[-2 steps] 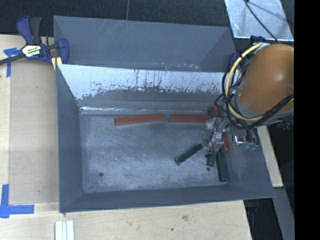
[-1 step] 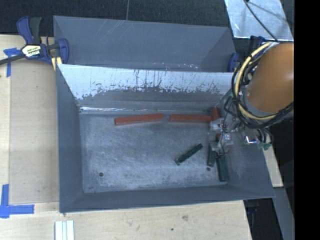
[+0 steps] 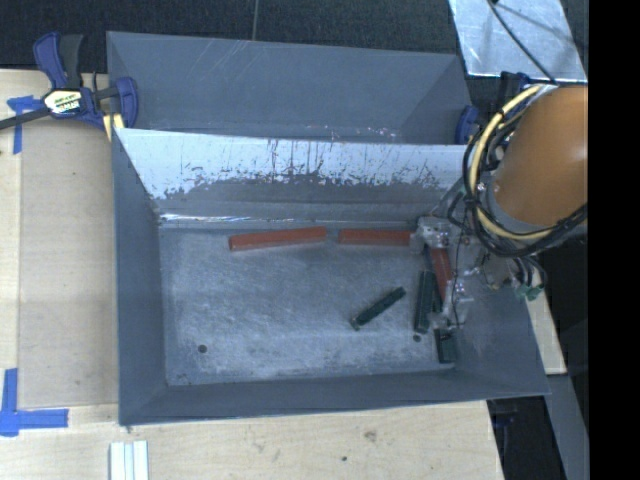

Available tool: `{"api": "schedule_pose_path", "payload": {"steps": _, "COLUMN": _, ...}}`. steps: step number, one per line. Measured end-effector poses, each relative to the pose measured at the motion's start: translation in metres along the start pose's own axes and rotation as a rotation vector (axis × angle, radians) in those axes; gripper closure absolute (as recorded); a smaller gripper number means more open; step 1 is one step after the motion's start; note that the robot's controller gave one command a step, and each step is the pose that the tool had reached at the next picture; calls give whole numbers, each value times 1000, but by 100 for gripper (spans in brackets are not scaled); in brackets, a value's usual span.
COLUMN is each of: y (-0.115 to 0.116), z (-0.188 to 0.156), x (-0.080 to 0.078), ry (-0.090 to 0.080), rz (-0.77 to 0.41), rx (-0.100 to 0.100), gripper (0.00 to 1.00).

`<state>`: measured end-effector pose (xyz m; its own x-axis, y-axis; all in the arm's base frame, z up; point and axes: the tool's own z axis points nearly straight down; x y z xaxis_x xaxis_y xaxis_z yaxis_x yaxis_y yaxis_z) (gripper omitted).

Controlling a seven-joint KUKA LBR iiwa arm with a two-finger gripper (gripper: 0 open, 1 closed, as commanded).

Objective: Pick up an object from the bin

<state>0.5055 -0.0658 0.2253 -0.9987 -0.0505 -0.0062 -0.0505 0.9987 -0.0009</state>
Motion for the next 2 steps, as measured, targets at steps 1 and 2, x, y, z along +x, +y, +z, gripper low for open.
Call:
{"api": "schedule_pose_path", "payload": {"steps": 1, "y": -28, "z": 103, "x": -33, "ry": 4, "rz": -45, "rx": 0, "gripper": 0}}
{"api": "schedule_pose_path", "payload": {"steps": 2, "y": -7, "z": 158, "x": 1, "ry": 9, "rz": -166, "rx": -3, "gripper": 0}}
